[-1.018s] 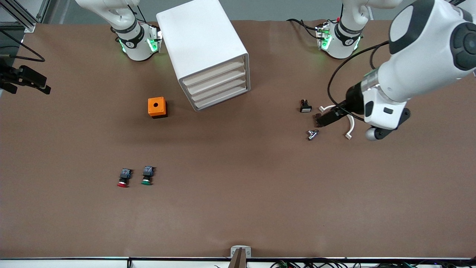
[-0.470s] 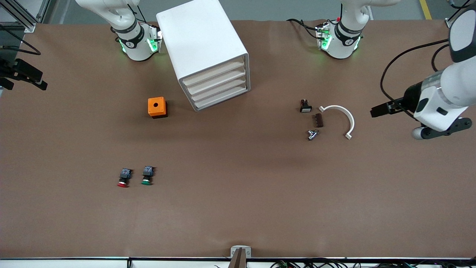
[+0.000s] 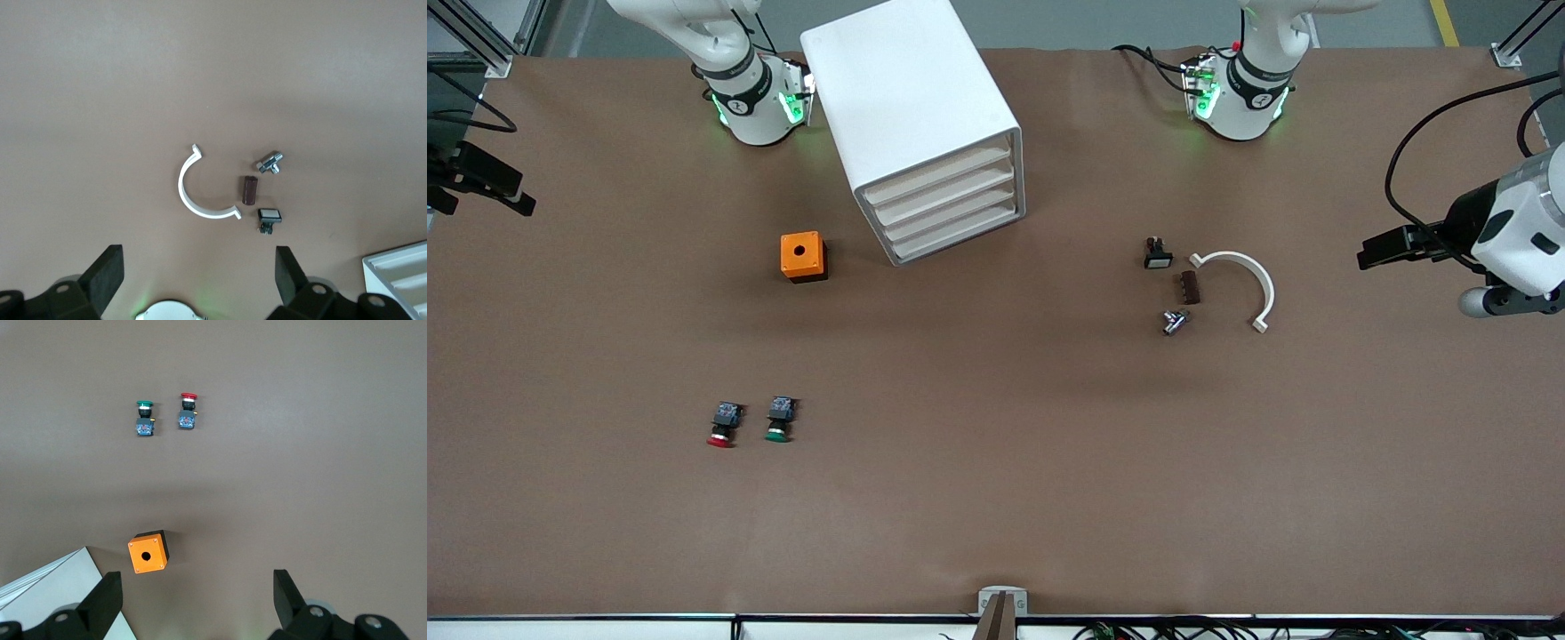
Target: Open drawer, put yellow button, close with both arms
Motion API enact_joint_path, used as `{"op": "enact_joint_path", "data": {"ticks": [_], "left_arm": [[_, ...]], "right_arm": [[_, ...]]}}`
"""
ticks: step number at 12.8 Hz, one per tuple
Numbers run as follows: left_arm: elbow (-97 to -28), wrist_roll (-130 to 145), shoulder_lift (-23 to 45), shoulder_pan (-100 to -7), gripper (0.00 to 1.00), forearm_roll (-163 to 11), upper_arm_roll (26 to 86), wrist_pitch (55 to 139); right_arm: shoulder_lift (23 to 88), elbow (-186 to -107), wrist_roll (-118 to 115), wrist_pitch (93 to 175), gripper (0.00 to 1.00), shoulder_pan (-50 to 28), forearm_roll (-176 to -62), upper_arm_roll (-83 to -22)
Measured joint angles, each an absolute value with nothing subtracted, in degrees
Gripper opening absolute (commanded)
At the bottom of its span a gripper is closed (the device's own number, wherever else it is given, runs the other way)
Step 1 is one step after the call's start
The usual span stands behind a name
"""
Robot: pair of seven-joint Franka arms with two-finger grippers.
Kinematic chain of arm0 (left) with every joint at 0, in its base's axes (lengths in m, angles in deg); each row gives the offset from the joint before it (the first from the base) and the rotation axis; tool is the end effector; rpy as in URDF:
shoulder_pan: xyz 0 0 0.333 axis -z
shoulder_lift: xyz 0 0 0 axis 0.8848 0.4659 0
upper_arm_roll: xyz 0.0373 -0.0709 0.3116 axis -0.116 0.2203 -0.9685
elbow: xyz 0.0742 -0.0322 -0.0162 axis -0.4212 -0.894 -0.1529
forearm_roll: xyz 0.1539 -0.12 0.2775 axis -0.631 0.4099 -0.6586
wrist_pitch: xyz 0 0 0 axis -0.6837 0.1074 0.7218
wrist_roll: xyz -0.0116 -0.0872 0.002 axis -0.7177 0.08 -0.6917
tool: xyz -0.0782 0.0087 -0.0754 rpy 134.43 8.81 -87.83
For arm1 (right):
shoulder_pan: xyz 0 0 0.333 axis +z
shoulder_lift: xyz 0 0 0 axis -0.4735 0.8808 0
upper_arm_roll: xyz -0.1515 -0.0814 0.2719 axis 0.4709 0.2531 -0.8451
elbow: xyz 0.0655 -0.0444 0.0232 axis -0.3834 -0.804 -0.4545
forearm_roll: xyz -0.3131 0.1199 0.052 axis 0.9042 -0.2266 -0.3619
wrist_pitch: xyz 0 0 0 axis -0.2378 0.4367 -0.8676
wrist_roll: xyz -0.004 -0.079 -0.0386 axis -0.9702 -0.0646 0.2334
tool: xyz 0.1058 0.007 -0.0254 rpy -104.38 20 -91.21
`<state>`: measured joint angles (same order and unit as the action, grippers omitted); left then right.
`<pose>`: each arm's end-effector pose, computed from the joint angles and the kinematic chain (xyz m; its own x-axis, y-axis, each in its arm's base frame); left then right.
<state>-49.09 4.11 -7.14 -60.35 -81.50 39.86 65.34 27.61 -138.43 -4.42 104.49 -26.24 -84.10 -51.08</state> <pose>0.5259 -0.0420 0.5864 0.9837 0.0997 -0.1496 0.1076 -0.9931 0.0457 0.4644 -0.0409 0.6551 0.9985 -0.0547 -0.0051 -0.0548 -0.9976 -0.0422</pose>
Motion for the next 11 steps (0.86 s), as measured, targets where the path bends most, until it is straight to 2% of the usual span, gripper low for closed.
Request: {"op": "enact_joint_path", "data": {"ticks": [2,4,11], "left_arm": [[-56.24,4.11,-11.58,-60.27,1.00,-81.51,40.03,70.98],[-60.31,4.11,-14.91,-60.28,1.00,-81.52,40.04,73.26],[-59.19,4.69,-16.75,-60.32,1.00,-84.38,40.03,74.79]], "right_arm": [[27.59,-138.45,-4.25,104.58,1.00,-26.24,-84.10,-51.08],[27.59,-138.50,-3.81,105.08,1.00,-26.24,-84.10,-51.05],[27.59,-138.56,-2.44,105.55,1.00,-26.24,-83.94,-51.07]]}}
